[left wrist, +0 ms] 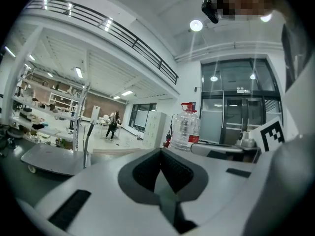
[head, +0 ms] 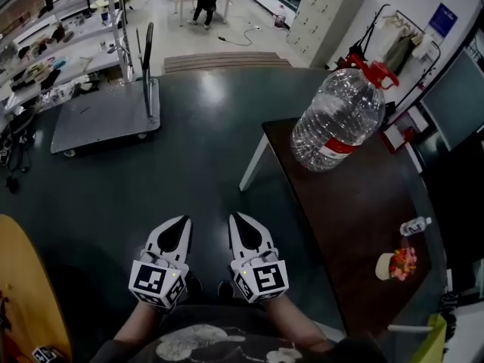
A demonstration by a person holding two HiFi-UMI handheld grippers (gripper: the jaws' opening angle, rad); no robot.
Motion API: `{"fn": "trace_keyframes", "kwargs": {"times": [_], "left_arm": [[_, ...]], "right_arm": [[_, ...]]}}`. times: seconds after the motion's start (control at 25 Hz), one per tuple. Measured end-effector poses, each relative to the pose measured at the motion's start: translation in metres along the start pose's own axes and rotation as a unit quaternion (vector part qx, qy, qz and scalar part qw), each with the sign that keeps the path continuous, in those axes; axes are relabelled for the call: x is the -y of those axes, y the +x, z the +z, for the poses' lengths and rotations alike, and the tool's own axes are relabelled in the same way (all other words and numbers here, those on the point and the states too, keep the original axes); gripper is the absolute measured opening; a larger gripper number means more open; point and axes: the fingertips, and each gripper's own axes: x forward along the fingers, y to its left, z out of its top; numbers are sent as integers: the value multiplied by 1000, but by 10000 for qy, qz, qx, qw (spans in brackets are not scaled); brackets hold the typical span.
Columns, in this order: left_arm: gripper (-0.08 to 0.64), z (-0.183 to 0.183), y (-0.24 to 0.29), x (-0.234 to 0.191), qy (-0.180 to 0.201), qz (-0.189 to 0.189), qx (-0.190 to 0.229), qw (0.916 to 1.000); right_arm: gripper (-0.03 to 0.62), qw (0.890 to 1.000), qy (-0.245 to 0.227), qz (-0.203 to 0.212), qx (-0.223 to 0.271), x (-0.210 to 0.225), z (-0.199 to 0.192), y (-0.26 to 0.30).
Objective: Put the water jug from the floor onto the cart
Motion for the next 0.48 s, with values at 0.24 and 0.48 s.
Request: {"fn": "trace_keyframes", "kwargs": {"times": [0.24,0.48], "left_arm": [[8,5,3,11,48,49,20,10000],[8,12,1,4,24,-50,64,10000]], "right_arm": [[-11,10000,73,-4,42,12,6,-3],[-11,9990,387,-227,60,17,13,3]]}}
